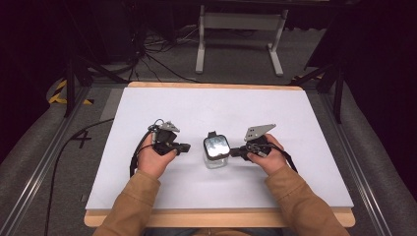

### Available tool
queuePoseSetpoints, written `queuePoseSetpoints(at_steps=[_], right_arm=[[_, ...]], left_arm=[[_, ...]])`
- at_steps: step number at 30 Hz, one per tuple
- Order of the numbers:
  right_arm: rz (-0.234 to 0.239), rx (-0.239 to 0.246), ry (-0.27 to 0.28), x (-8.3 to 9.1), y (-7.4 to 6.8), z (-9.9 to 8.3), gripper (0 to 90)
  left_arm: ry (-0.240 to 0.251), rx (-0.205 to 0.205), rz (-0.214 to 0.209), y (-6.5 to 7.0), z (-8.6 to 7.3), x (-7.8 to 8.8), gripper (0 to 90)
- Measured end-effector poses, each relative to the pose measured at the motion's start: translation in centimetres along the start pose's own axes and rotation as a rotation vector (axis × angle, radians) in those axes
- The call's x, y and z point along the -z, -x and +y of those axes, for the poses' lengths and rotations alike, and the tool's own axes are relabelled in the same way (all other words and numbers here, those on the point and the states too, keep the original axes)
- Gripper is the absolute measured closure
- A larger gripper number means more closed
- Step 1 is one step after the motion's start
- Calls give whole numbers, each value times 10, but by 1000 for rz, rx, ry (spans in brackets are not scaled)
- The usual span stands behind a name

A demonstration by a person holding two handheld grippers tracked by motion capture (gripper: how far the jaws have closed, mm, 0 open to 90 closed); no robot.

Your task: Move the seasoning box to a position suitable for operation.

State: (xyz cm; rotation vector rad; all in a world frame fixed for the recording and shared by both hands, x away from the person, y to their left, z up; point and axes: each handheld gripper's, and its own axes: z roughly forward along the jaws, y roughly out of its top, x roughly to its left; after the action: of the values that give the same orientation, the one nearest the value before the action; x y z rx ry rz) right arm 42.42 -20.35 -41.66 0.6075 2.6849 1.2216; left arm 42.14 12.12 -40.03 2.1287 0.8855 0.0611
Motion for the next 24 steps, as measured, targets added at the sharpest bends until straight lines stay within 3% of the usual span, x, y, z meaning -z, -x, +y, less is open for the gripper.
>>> queuePoseSetpoints(at_steps=[8, 14, 18, 20, 24], right_arm=[[37, 36, -33, -4, -17, 3, 898], [38, 33, -32, -5, -22, 3, 896], [9, 24, -20, 5, -19, 0, 894], [-6, 5, -4, 14, -16, -2, 888], [-37, -28, 22, 31, -12, -8, 884]], left_arm=[[22, 0, 9, -3, 4, 7, 880], [36, 7, 2, -5, 6, 10, 863], [42, -2, -12, -5, 9, 13, 837], [42, -39, -34, -5, 16, 18, 808], [59, -66, -85, -1, 28, 22, 756]])
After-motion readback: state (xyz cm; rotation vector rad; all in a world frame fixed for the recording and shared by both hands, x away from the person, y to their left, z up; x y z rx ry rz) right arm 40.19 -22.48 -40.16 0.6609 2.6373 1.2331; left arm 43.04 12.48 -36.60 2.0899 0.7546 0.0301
